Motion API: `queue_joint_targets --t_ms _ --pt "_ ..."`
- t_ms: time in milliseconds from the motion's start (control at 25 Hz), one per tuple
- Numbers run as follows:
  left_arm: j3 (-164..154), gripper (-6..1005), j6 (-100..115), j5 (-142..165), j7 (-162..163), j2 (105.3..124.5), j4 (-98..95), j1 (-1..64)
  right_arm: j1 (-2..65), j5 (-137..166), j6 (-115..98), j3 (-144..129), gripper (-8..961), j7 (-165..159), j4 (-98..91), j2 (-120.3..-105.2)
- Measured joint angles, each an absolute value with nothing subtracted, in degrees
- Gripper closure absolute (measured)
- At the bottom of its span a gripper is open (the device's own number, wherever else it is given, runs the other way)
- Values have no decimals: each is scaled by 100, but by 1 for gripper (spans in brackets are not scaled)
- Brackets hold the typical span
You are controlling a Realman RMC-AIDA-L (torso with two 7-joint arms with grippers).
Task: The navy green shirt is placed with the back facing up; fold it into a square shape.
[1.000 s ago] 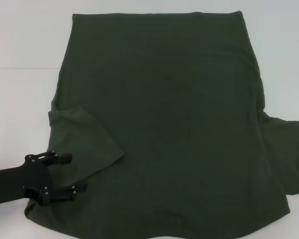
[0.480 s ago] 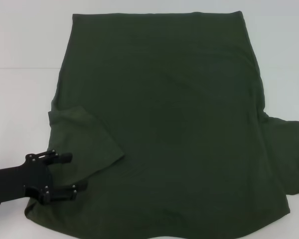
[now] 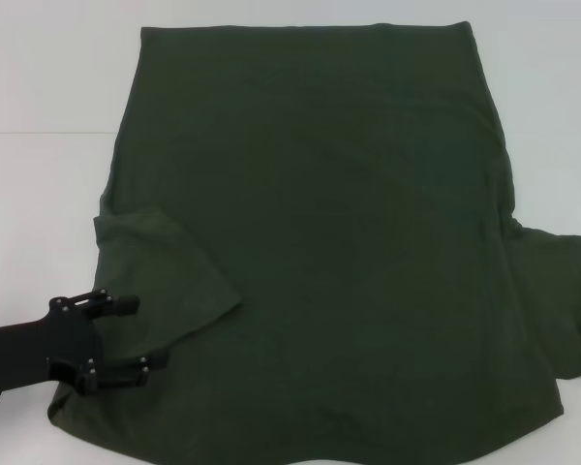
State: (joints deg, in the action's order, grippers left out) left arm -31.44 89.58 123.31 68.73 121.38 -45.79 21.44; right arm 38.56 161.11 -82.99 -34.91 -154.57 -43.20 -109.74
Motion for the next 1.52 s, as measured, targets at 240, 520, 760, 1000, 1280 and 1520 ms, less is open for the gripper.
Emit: queue_joint_targets --t_ms 240,520,760,1000,1280,1520 --pt "-3134 152 8951 12331 6873 12138 -4579 2153 3903 16121 -8270 -3489 326 -15445 -4290 -10984" --pt "-3114 152 8944 12331 6873 12137 -4579 2161 3928 16121 -8223 -3489 326 -15425 -4226 -10987" --pt "-3112 152 8907 12331 6873 12137 -4579 2163 3957 16120 -8218 -3489 326 -15423 -4211 -11020" --pt "-3135 152 8875 12331 6873 12143 -4579 2162 4012 16106 -8218 -3489 326 -15416 -4166 -11036" --pt "-3133 152 8866 12331 6873 12146 -4579 2162 4096 16094 -8218 -3489 326 -15415 -4157 -11054" --pt "-3117 152 8866 12330 6873 12146 -4579 2162 4075 16113 -8267 -3489 326 -15415 -4165 -11008"
